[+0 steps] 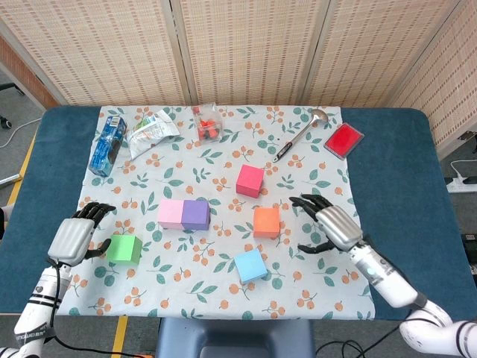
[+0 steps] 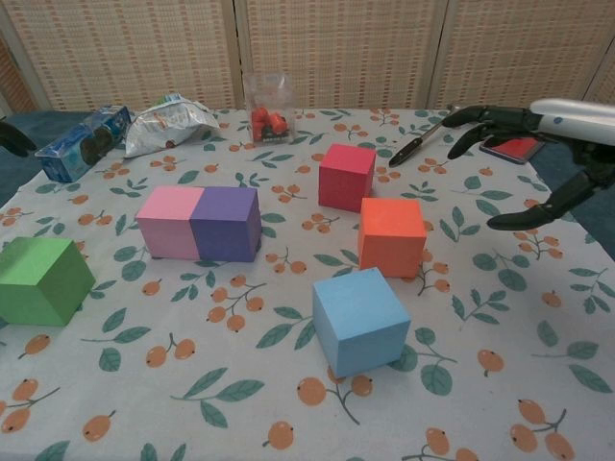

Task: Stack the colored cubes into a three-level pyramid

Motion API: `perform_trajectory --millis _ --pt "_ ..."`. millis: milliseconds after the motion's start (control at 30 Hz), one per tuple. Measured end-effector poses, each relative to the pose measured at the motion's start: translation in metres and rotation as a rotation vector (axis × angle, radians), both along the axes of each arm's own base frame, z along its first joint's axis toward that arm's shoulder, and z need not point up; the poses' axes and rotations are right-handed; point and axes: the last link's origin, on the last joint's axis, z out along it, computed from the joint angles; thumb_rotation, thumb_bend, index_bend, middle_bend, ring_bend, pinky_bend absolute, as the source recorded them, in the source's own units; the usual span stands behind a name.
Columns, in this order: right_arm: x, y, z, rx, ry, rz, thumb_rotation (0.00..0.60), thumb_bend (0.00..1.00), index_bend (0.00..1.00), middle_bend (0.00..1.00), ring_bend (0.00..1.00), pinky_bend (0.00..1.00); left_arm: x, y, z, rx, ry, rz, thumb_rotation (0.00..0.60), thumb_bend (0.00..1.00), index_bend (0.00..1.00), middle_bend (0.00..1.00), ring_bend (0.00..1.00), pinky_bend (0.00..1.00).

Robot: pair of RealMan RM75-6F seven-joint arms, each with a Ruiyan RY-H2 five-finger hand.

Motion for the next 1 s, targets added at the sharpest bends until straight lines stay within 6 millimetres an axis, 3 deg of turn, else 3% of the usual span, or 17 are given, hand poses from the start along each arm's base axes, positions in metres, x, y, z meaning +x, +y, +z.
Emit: perform_trajectory --millis 167,267,667,1000 --pt "0.013 -0.021 -0.029 0.031 0.005 -0.039 0.490 0.04 0.18 0.20 0.09 0.12 -0.010 -0.006 0.004 0.004 -0.022 -0.003 0.600 0.34 0.22 0.19 0.13 0.28" --pt "0.017 -0.028 -0.036 0.028 0.016 -0.045 0.490 0.04 0.20 0.20 0.09 0.12 -0.013 -0.008 0.005 0.004 -0.024 -0.006 0.600 0.34 0.23 0.19 0.13 0.28" --pt "0.017 -0.044 -0.074 0.033 0.061 -0.087 0.490 0.04 0.23 0.21 0.10 0.12 -0.017 -0.006 0.001 -0.023 -0.062 -0.021 0.600 0.34 0.23 0.19 0.13 0.28" --pt "0.017 -0.049 -0.092 0.039 0.071 -0.103 0.490 0.05 0.30 0.25 0.13 0.14 -0.018 -0.005 0.003 -0.029 -0.071 -0.023 0.600 0.34 0.22 0.18 0.12 0.28"
